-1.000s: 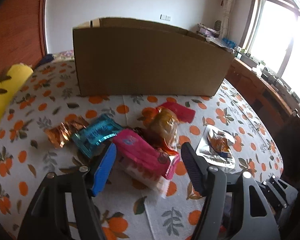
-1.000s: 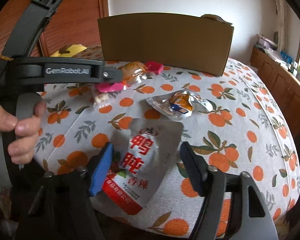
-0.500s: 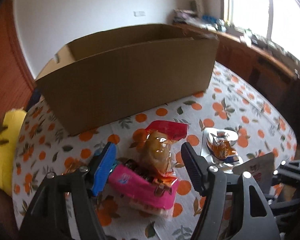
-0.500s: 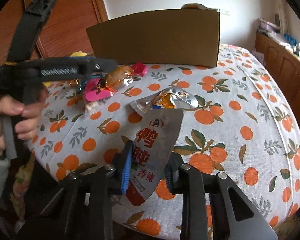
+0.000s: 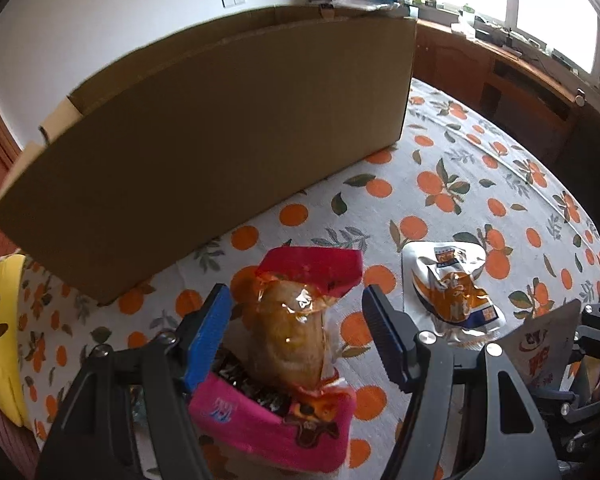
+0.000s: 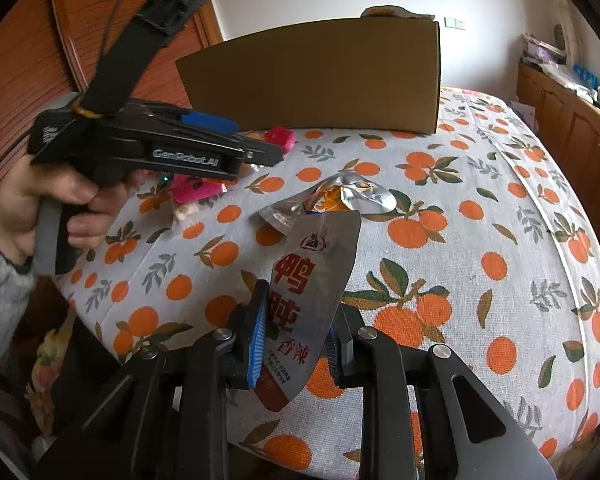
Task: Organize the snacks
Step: 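Grasp the pink bread bag with the left tool while the right tool lifts the white duck pouch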
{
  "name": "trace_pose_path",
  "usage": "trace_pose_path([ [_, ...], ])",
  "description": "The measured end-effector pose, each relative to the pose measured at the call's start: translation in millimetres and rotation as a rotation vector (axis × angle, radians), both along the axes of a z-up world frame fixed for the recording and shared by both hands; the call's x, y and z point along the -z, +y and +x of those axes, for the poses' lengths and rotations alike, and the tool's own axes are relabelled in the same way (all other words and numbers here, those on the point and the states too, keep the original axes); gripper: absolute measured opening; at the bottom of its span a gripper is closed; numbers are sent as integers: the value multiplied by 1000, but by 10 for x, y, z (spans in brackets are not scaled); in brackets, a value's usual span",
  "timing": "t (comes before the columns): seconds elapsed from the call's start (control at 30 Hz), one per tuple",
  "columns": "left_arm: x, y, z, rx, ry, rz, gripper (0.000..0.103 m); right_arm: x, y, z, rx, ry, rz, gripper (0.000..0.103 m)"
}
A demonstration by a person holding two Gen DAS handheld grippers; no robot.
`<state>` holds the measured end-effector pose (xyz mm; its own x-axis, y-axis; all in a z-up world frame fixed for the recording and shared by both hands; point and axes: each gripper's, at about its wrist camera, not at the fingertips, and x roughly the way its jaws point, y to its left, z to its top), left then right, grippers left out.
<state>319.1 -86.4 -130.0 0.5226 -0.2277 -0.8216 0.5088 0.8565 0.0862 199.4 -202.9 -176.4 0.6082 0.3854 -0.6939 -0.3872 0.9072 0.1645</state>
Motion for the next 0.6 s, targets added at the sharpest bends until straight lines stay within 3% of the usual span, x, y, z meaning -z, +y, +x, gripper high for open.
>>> trace_pose_path([
  [0.13,106,20,67,17,56,6,69,-5,-5,-15,-5,-3,1,23],
  [0.3,148,89,95,24,96,-56,73,-9,-13,-36,-10,-7,1,23],
  [0.6,171,93,-39,79,94,-47,84,-16,-2,-47,-18,-8,-5,23],
])
